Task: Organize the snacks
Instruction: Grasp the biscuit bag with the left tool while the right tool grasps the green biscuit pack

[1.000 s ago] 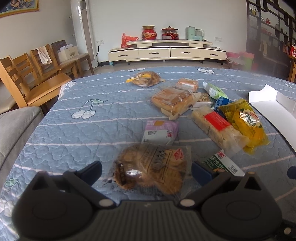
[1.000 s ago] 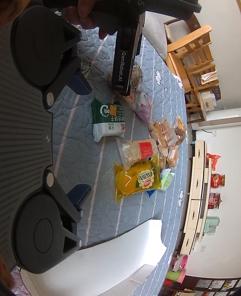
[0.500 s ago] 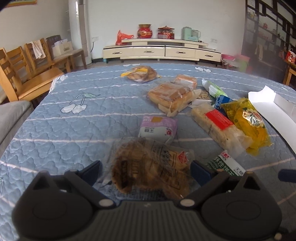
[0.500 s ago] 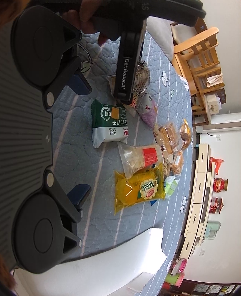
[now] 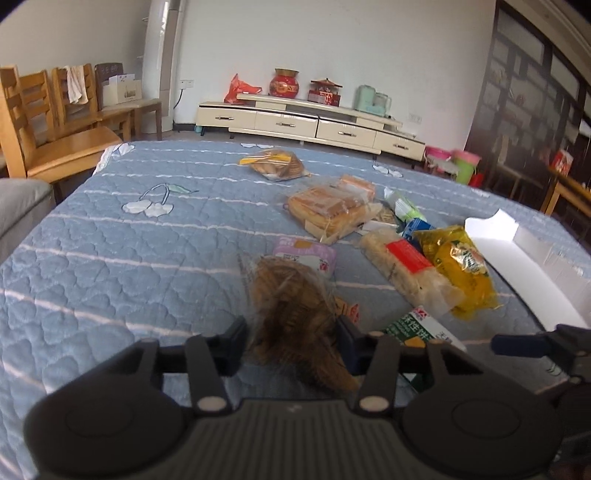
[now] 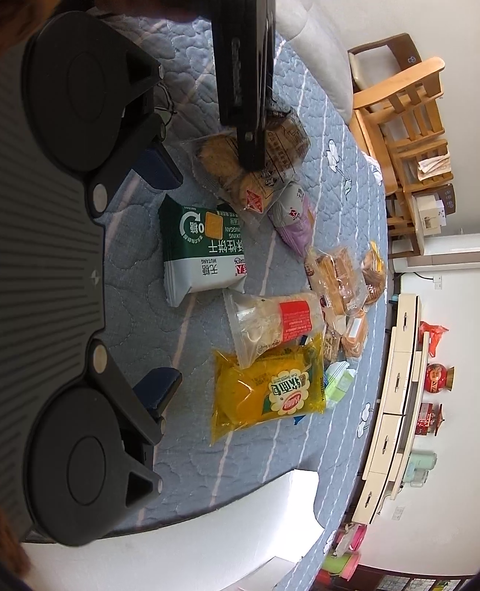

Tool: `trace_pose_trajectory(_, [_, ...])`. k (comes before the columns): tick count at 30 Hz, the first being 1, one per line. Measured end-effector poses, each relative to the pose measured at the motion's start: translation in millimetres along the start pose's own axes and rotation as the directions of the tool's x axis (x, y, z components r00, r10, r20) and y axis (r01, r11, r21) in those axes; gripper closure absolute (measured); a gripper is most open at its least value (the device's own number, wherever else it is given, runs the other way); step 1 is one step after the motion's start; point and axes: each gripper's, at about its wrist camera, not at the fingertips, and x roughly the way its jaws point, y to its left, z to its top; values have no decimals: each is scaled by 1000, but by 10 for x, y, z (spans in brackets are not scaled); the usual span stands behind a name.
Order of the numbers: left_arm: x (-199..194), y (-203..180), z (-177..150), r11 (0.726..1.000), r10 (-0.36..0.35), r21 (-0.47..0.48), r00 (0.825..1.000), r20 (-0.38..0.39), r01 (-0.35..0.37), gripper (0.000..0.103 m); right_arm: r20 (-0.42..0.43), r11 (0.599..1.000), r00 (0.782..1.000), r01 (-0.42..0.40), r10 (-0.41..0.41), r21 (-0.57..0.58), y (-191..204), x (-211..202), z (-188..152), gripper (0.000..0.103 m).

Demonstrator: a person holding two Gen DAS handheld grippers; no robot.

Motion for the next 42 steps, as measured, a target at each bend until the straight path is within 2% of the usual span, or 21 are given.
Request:
trace_pose_trajectory(3, [-57,24,-18,1000,3,-17,1000,9,-3,51,-3,1000,1000,-8,8,-2,9,18,14,0])
trace_pose_trajectory(5, [-65,73,-24,998,51,-35,999,19,-50,31,0,1000,1000,-10,10,-10,22,15,21,0])
trace_pose_trajectory(6, [-55,112,-22,996,71,-46,997,19,-70,24,2,1000,1000,-11,11,-12,24,11,19,0])
trace_pose_trajectory(7, [-30,162,-16,995,77,-65,997,8,-77,8,3,1000,1000,-12,13,-14,27,8,20,0])
trace_pose_trajectory(8, [4,214,-8,993,80,-89,997,-10,-80,1,4,1000,1000,-14,14,-15,21,3,22,0])
trace_pose_trajectory(11, [140,339,8,987,16,-161,998,-67,-26,1,5,1000,1000,-15,15,-16,17,9,25,0])
trace_pose_trajectory(14, [239,239,34,993,10,-113,998,-67,-17,1,2,1000,1000,-17,17,-10,21,32,25,0])
trace_pose_trajectory(16, [308,96,35,999,5,-54,997,-76,-9,2,0,1000,1000,-11,11,-15,28,55,24,0])
trace_pose_trajectory(17, [324,15,15,1000,1,-15,997,-71,-2,17,0,1000,1000,-8,8,-18,34,67,22,0])
trace_pose_trajectory(18, [328,-80,7,1000,9,24,998,-63,-7,26,0,1000,1000,-4,4,-19,32,80,23,0])
trace_pose_trajectory(20, [333,-209,0,999,3,49,998,-61,0,57,-1,1000,1000,4,-4,-15,33,112,25,0])
trace_pose_trajectory(21, [329,-220,2,999,-15,40,998,-65,18,63,-2,1000,1000,4,-4,-14,30,128,32,0])
trace_pose_trajectory(25, [239,-185,-11,1000,5,5,999,-50,-5,67,17,999,1000,6,-6,-35,61,145,54,0])
trace_pose_trajectory(30, [11,-3,-13,995,91,-37,996,-21,-92,68,34,999,999,-12,13,-45,87,199,78,0])
trace_pose_trajectory(32, [-62,30,-33,989,144,-23,990,-13,-144,68,35,998,999,-17,19,-56,99,235,62,0])
trace_pose_trajectory(35, [-137,39,-69,987,158,-25,987,-6,-158,68,70,997,997,-21,26,-70,76,218,47,33])
trace_pose_trajectory(36, [-159,34,-75,986,164,-31,987,-3,-164,68,68,997,997,-25,30,-72,76,208,61,38])
trace_pose_trajectory(42, [-290,-125,-76,984,170,-58,985,19,-168,69,88,993,995,-39,49,-110,68,14,62,40])
